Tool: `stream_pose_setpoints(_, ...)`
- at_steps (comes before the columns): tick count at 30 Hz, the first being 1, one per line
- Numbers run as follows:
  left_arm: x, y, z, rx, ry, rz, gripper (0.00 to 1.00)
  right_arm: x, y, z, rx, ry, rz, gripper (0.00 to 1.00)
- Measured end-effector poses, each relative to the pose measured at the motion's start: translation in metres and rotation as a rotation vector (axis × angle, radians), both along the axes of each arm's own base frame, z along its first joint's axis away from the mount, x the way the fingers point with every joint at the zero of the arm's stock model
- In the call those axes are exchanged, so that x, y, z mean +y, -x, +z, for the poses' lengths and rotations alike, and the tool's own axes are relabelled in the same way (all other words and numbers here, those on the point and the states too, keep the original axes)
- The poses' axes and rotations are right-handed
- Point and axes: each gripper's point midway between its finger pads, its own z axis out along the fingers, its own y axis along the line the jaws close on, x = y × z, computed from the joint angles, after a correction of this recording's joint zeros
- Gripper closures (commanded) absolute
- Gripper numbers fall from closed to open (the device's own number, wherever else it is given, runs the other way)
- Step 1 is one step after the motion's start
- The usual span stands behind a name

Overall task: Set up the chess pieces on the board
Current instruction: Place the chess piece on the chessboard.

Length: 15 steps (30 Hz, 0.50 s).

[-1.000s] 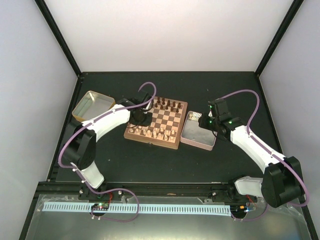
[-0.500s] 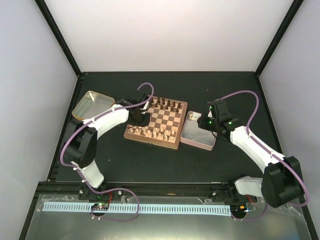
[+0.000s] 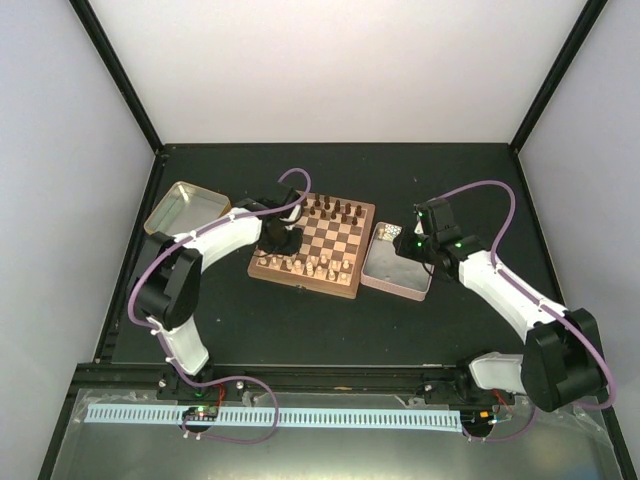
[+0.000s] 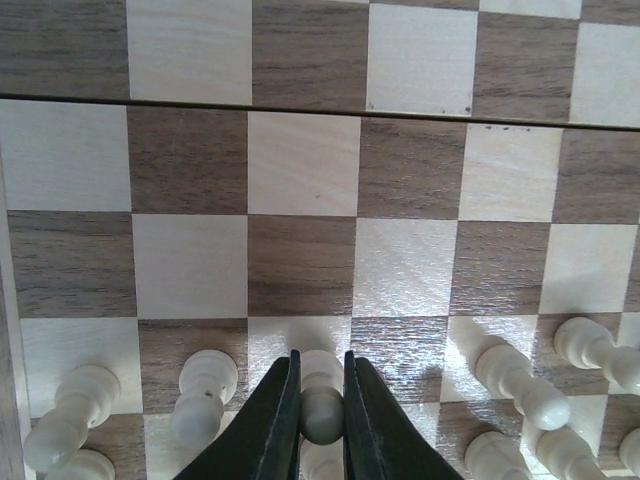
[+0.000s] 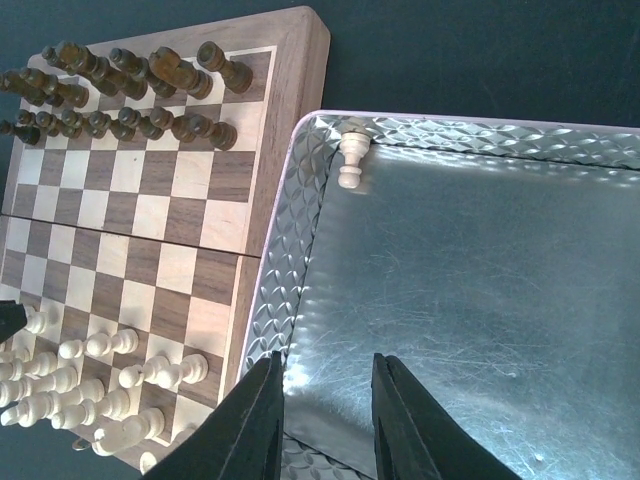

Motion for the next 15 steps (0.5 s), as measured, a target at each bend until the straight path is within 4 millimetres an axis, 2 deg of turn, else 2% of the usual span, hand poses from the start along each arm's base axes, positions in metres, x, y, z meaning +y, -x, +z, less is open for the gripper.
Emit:
stream_pose_setpoints(4, 0.001, 0.001, -0.008, 0.018, -0.011, 0.0, 0.86, 0.001, 0.0, -0.001, 0.003, -0.001, 0.002, 0.74)
stream_pose_setpoints(9, 0.001, 0.001, -0.011, 0.024, -0.015, 0.0, 0.74, 0.001, 0.0, -0.002, 0.006, 0.0, 0.003, 0.72)
stream_pose_setpoints(15, 0.0, -0.001, -0.009, 0.024, -0.015, -0.002, 0.66, 0.002, -0.001, -0.005, 0.014, -0.002, 0.006, 0.7)
